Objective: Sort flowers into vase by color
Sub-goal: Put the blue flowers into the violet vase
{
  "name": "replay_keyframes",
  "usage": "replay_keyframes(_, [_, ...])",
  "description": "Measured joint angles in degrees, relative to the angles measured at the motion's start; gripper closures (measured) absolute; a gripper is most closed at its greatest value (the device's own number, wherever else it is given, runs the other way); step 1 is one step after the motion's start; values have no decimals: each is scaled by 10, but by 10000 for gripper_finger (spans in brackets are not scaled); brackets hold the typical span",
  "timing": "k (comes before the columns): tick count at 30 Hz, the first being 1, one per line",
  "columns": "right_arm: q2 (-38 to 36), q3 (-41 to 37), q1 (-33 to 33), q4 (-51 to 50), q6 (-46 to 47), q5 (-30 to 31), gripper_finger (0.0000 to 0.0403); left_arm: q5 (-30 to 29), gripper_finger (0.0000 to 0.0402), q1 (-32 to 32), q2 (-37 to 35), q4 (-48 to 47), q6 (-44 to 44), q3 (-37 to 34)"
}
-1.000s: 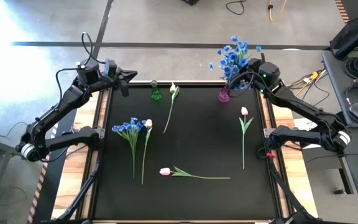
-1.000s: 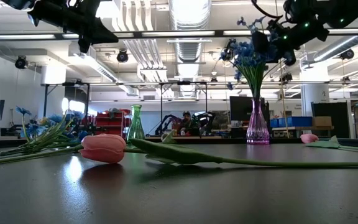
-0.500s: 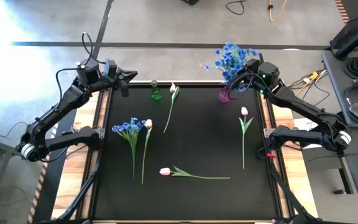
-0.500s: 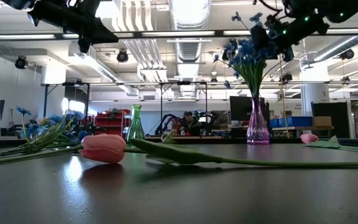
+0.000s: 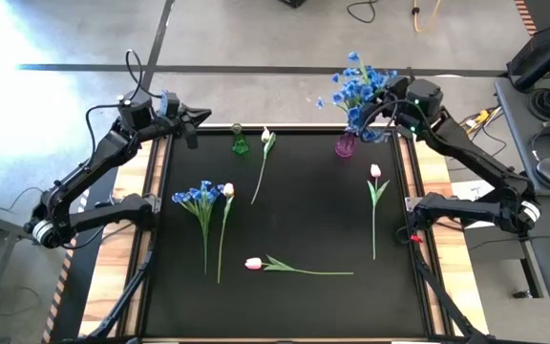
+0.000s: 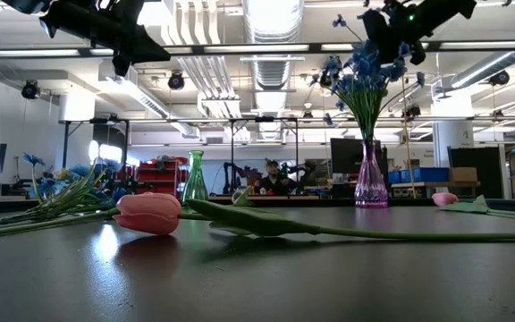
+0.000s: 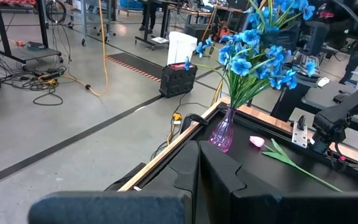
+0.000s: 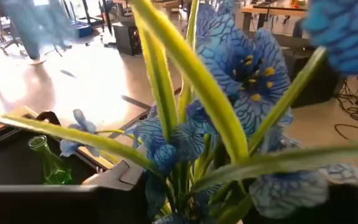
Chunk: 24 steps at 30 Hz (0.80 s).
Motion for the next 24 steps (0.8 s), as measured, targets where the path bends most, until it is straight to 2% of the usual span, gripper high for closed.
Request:
replay_keyframes(3, [0,-11,0,-5,0,2,291,0,402,0,0,0,0,0])
replay_keyframes(7, [0,-31,0,-4,0,26,371,0,402,0,0,0,0,0])
replay_keyframes(9, [0,-38,0,-2,-3,31,383,0,402,0,0,0,0,0])
replay_keyframes(16, [12,-40,3,-1,15,25,373,12,402,0,0,0,0,0])
replay_keyframes(19, [11,-34,11,-5,17,25,340,12,402,0,0,0,0,0])
replay_keyframes(24, [11,5,14,-34,43,26,261,12,402,0,0,0,0,0])
